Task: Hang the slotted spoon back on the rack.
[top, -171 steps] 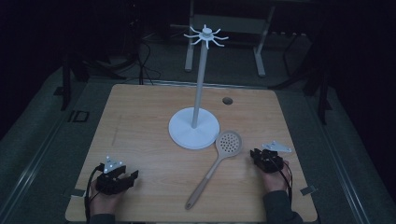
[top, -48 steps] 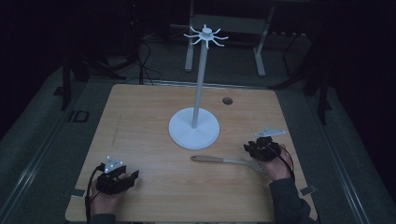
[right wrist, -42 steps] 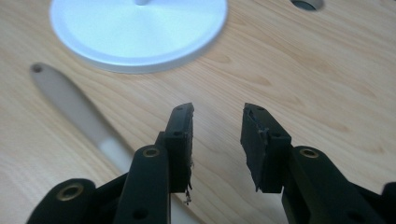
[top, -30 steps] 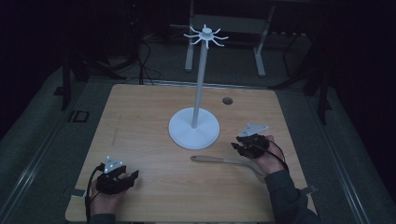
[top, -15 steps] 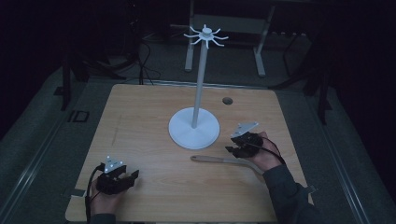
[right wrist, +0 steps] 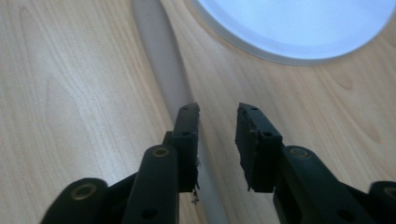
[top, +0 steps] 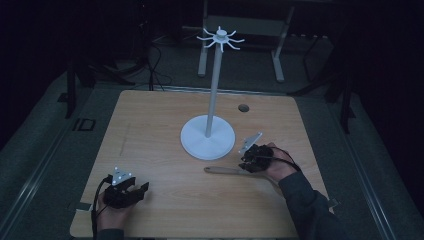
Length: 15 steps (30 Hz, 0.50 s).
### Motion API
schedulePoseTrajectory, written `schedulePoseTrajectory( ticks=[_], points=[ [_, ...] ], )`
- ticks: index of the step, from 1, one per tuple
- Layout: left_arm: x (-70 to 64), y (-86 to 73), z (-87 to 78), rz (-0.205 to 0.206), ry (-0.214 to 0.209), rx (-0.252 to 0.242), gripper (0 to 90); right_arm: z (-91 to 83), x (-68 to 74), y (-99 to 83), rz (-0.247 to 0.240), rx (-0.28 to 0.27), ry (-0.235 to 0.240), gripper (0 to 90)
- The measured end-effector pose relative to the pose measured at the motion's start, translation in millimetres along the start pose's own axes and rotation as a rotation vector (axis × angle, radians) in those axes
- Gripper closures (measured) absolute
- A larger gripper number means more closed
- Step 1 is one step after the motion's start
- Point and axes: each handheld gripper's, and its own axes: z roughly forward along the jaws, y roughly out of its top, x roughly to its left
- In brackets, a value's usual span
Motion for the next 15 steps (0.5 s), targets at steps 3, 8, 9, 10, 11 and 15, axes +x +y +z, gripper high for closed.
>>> schedulePoseTrajectory(
  ticks=[3,8,9,10,11,15],
  points=[
    [0.1,0.0,-0.4,-0.001,-0.001,-0.002,43.2,5.5,1.6,1.8,-0.021,0.019,0.025,71.0],
    [0.0,-0.1,-0.5,0.002,0.000,0.000,43.2,14.2,3.6,5.1,-0.060,0.062,0.057,69.6],
    [0.2,-0.2,-0.6,0.002,-0.001,0.001,43.2,15.7,3.0,5.1,-0.061,0.065,0.067,68.1],
    [0.4,-0.3,-0.6,0.001,0.000,0.000,43.2,17.1,2.6,4.9,-0.056,0.071,0.078,66.9],
    [0.6,-0.4,-0.8,0.001,0.000,0.000,43.2,18.7,2.4,4.5,-0.054,0.073,0.085,66.5],
    [0.5,-0.4,-0.6,0.001,0.000,0.000,43.2,27.4,2.8,2.5,-0.050,0.096,0.105,66.6]
  ],
)
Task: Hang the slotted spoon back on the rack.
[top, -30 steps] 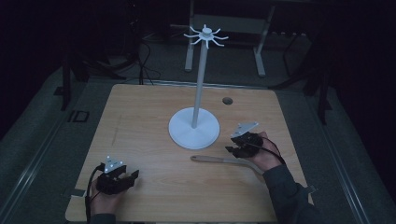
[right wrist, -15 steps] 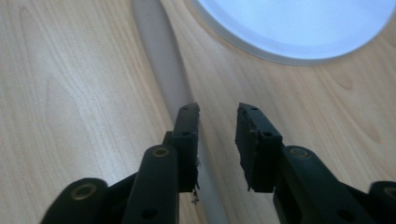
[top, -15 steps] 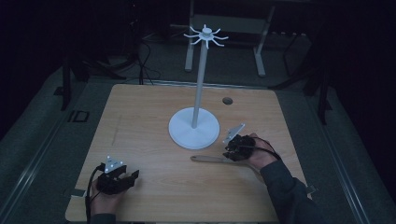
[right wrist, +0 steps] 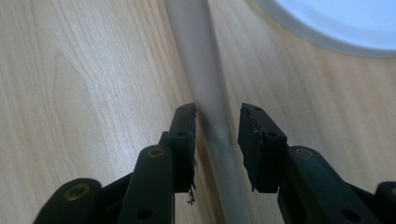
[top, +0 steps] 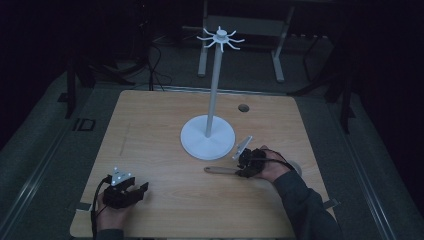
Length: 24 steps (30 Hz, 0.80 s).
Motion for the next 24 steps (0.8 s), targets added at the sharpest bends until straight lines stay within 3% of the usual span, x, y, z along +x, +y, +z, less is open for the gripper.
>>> schedulePoseTrajectory(
  ticks=[7,10,17,20,24],
  points=[
    [0.0,0.0,0.3,0.000,0.001,0.000,43.2,9.9,-3.9,1.6,0.002,0.025,0.038,68.7],
    [0.2,0.1,0.3,0.000,0.001,0.001,43.2,14.0,-2.8,3.7,-0.036,0.046,0.035,69.3],
    [0.1,0.1,0.3,0.000,0.001,0.000,43.2,14.5,-2.9,5.0,-0.061,0.043,0.045,71.5],
    [-0.8,0.3,1.3,-0.002,-0.001,0.005,43.2,14.2,0.3,6.5,-0.118,0.052,0.033,73.3],
    [-0.6,0.3,1.2,-0.003,0.000,0.004,43.2,14.9,4.2,7.8,-0.143,0.042,0.054,74.6]
  ],
)
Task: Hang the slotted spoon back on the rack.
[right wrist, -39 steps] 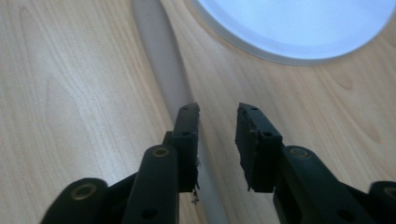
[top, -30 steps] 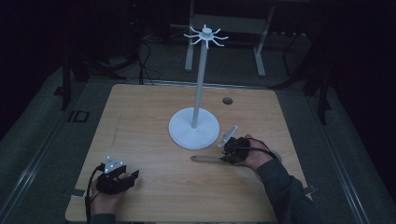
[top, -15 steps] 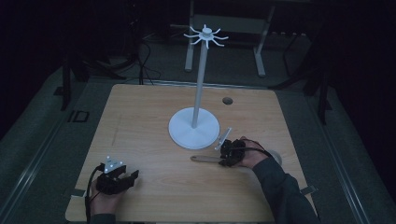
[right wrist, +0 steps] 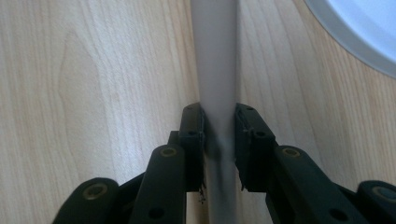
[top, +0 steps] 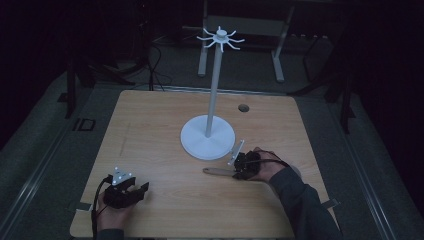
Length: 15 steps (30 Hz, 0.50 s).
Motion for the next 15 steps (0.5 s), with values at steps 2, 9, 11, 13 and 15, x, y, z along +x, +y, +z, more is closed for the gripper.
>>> schedulePoseTrajectory(
  ticks=[2,9,11,13,15],
  points=[
    [0.4,-0.1,-0.4,0.003,0.001,-0.002,43.2,0.2,1.8,1.0,-0.004,-0.009,0.007,74.7],
    [0.3,0.0,-0.4,0.004,0.002,-0.001,43.2,-7.2,7.5,3.9,-0.027,-0.057,0.002,74.8],
    [0.3,0.0,-0.5,0.003,0.002,-0.001,43.2,-10.8,8.4,4.3,-0.022,-0.077,0.001,74.9],
    [0.3,0.0,-0.6,0.004,0.002,-0.002,43.2,-13.9,8.4,4.5,-0.023,-0.098,-0.003,74.9],
    [0.6,0.0,-0.7,0.005,0.002,-0.002,43.2,-17.1,8.7,4.8,-0.018,-0.114,-0.005,74.9]
  ],
)
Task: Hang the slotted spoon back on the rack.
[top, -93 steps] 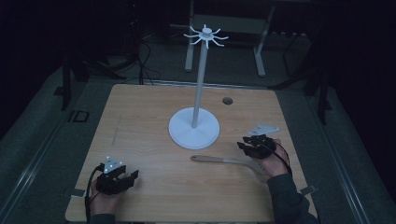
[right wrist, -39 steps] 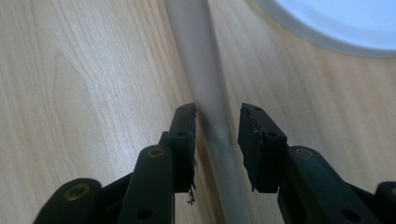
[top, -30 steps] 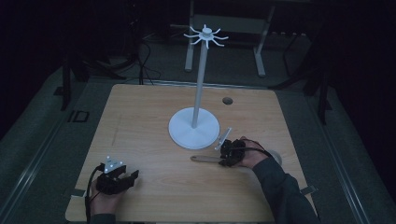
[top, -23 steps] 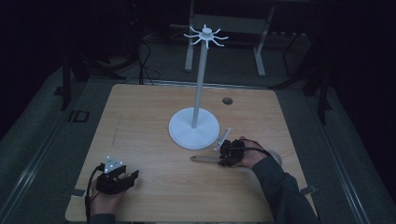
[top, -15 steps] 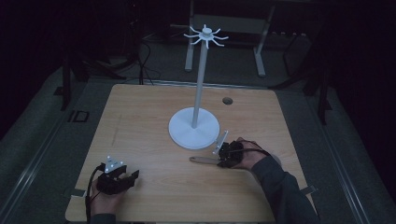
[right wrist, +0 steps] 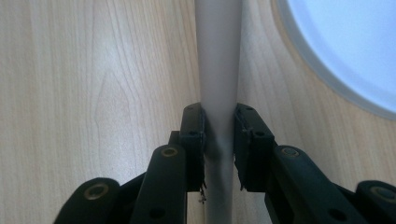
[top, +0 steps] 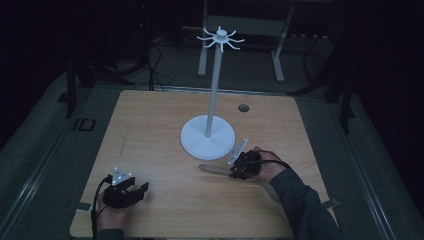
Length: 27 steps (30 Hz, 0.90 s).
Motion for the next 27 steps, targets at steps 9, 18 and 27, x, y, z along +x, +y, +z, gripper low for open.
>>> schedulePoseTrajectory(
  ticks=[9,18,27],
  points=[
    [0.2,0.0,-0.2,-0.002,0.000,-0.002,43.2,-10.6,-2.5,0.8,0.010,-0.064,-0.019,75.0],
    [0.2,0.0,-0.2,-0.001,0.000,-0.001,43.2,-20.5,-5.8,-0.4,0.048,-0.120,-0.055,75.0],
    [0.4,0.0,-0.4,-0.001,0.000,-0.002,43.2,-30.8,-10.3,0.2,0.096,-0.193,-0.087,75.0]
  ],
)
